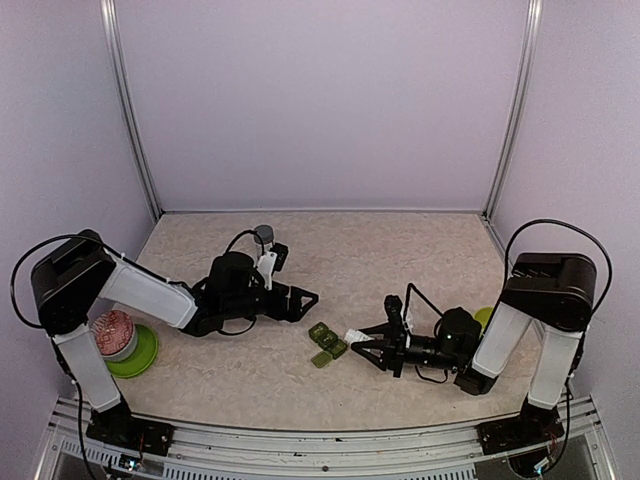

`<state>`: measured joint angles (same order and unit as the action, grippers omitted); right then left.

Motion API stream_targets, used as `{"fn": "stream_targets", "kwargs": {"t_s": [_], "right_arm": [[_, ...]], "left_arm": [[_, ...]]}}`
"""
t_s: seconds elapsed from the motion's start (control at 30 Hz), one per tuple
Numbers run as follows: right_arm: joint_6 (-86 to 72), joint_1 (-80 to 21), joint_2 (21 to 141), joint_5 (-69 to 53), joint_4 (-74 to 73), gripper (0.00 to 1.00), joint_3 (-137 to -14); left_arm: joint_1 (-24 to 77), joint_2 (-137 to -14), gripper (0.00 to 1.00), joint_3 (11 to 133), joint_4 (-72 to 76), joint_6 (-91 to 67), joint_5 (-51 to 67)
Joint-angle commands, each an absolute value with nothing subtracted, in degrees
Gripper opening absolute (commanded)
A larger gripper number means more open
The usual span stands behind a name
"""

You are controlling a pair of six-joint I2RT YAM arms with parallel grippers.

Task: Sort the pills into containers
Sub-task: Pour the pill into the compartment of the pill container.

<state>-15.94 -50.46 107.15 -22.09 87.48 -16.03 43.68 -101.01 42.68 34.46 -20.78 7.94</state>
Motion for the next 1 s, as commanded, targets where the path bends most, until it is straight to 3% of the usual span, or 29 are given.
{"fn": "stream_targets", "kwargs": {"t_s": [0.0, 0.97], "right_arm": [[-15.8, -50.2, 109.1, -20.5, 91.0, 0.00, -17.3], [-17.9, -49.8, 110.8, -20.6, 82.7, 0.00, -20.5]], "left_arm": [[43.3, -102.2, 0.99, 42.3, 37.3, -20.8, 11.1], [47.9, -107.4, 0.99, 42.0, 42.7, -13.9, 6.3]]}}
